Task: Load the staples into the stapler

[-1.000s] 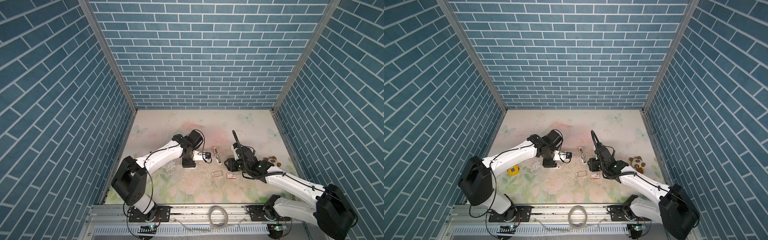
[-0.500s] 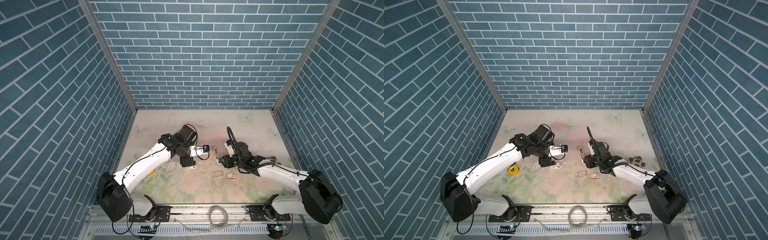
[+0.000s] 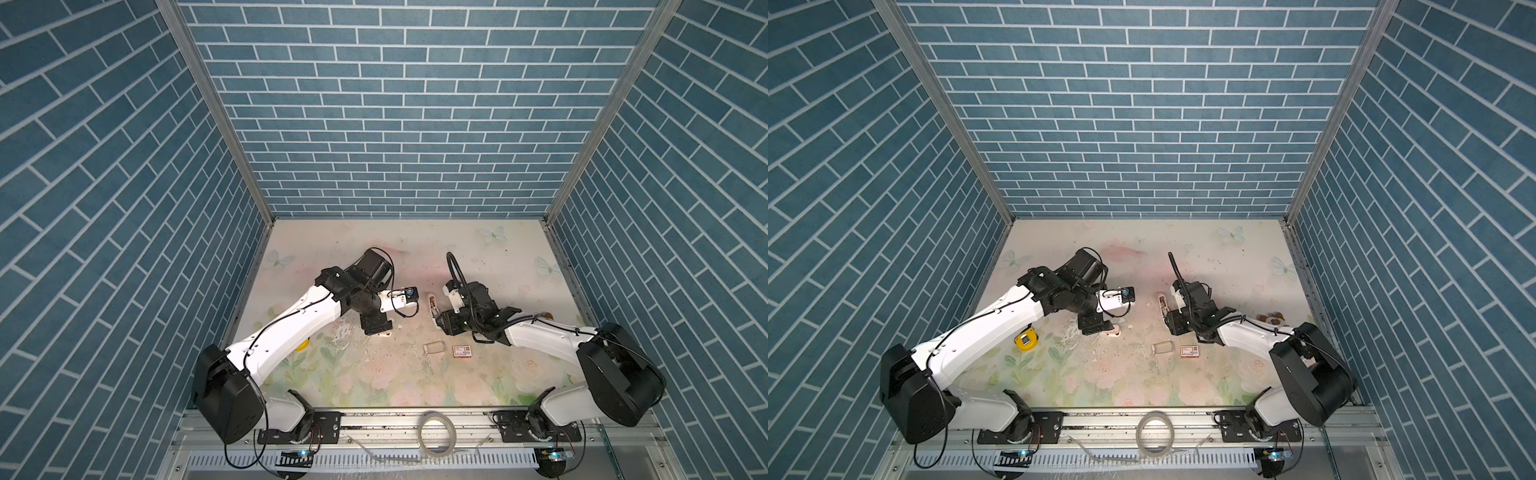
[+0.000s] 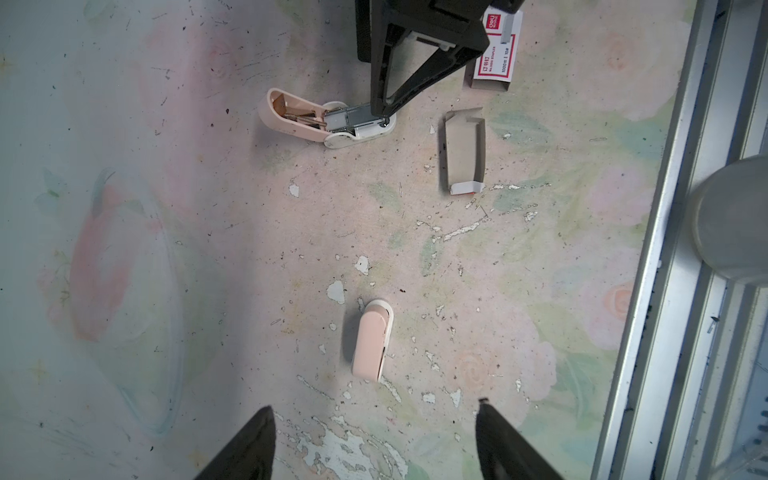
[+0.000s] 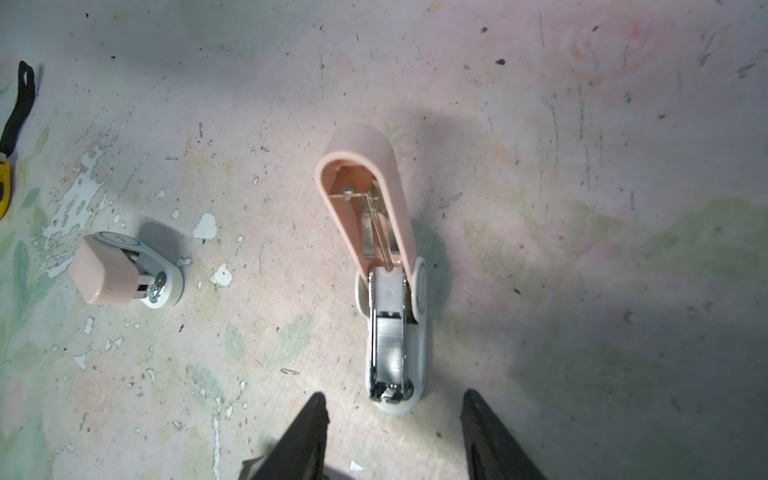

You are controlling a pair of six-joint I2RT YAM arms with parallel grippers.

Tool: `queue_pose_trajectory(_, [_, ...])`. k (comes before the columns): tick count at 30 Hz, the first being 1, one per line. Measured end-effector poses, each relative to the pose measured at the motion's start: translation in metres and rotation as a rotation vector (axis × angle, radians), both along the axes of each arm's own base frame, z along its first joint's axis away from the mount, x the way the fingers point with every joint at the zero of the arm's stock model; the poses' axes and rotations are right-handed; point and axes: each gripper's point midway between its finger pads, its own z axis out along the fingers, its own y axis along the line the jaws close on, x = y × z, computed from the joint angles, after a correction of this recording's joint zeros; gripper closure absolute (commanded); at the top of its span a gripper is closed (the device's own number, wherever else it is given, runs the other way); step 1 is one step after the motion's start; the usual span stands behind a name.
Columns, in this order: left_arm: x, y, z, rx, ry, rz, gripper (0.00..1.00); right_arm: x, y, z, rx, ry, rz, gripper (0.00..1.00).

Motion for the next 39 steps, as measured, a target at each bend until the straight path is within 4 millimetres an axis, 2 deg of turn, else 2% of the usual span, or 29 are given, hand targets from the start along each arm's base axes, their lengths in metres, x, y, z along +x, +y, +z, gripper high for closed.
queue_pose_trajectory(5, [-0.001, 0.0, 0.003, -0.013, -0.003, 0.001, 0.23, 0.008, 0.011, 0.002, 0.007, -0.003, 0.033, 0.48])
queue_pose_trajectory(16, [-0.001, 0.0, 0.004, -0.027, 0.01, 0.007, 0.24, 0.017, 0.018, -0.013, -0.04, 0.024, 0.057, 0.5])
queue_pose_trajectory(25, [0.0, 0.001, 0.004, -0.035, 0.018, 0.019, 0.25, 0.019, 0.021, -0.028, -0.082, 0.048, 0.092, 0.59])
queue_pose_trajectory(33, [0.001, 0.002, 0.005, -0.042, 0.025, 0.032, 0.25, 0.021, 0.023, -0.029, -0.098, 0.039, 0.12, 0.69])
queue_pose_trajectory(39, [0.003, 0.003, 0.005, -0.045, 0.027, 0.042, 0.25, 0.021, 0.028, -0.028, -0.12, 0.029, 0.151, 0.7])
